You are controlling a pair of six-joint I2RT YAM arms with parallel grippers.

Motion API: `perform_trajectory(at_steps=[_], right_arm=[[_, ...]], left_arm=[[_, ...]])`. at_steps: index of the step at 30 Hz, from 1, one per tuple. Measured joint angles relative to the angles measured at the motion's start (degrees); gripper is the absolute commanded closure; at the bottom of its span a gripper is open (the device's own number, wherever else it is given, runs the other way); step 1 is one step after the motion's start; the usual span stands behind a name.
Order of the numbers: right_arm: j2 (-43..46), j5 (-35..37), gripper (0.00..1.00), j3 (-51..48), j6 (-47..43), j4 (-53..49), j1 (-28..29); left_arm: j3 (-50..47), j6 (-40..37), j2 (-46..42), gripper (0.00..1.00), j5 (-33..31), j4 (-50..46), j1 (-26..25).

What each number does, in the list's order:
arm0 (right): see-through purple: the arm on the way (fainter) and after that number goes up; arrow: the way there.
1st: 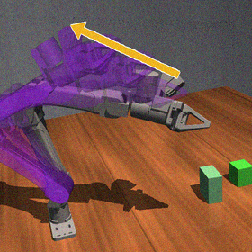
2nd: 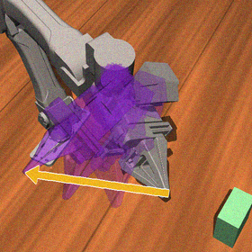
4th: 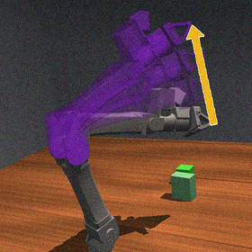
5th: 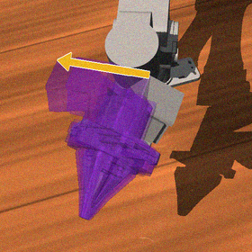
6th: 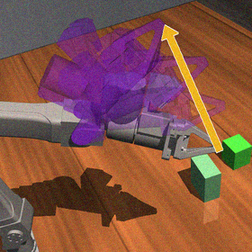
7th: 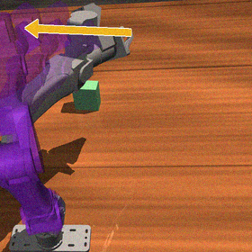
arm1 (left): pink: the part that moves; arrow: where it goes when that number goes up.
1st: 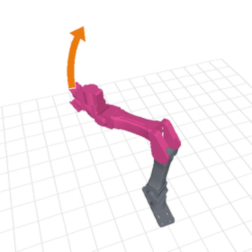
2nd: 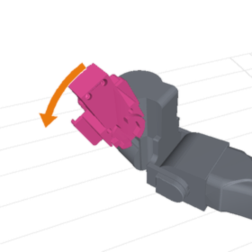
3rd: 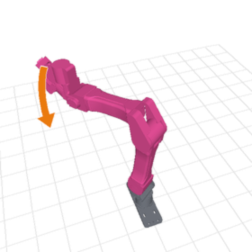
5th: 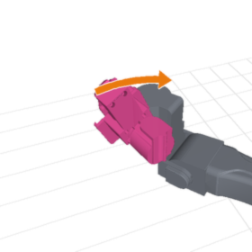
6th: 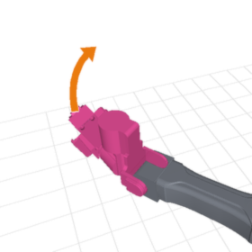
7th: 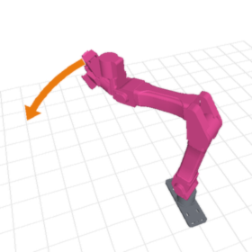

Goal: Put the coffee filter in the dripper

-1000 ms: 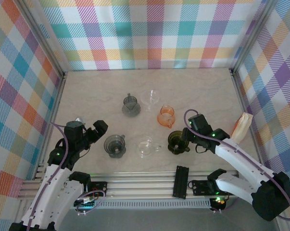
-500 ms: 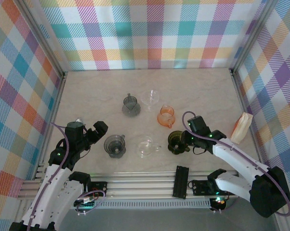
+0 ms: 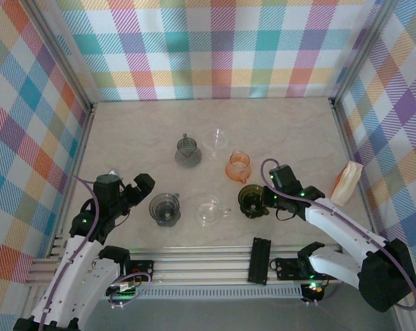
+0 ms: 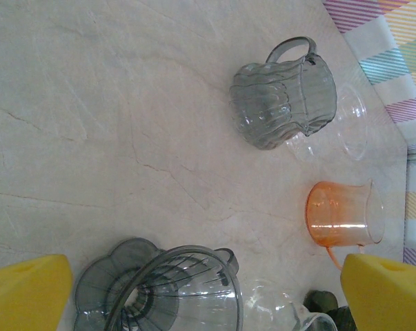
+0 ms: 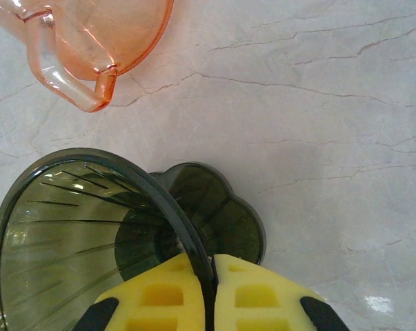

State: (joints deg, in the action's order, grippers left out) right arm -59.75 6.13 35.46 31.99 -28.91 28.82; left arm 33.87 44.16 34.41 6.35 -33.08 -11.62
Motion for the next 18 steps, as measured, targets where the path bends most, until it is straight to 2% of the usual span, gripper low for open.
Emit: perform_trajectory(at_steps=[8, 12, 18], right_arm=[[3.45, -0.5, 1.0, 7.78, -2.08, -5.95, 1.53], [2.6, -0.2, 1.0, 14.97, -2.93, -7.34, 6.29], [-3.72, -0.55, 1.0, 24.55, -3.1, -8.87, 14.16]], left_arm=[[0.0, -0.02, -0.02, 0.0, -0.66, -0.02, 0.0], [0.0, 0.0, -0.04, 0.0, -1.07, -0.02, 0.0], [0.0, 0.0, -0.13, 0.0, -1.36, -0.13, 0.0]])
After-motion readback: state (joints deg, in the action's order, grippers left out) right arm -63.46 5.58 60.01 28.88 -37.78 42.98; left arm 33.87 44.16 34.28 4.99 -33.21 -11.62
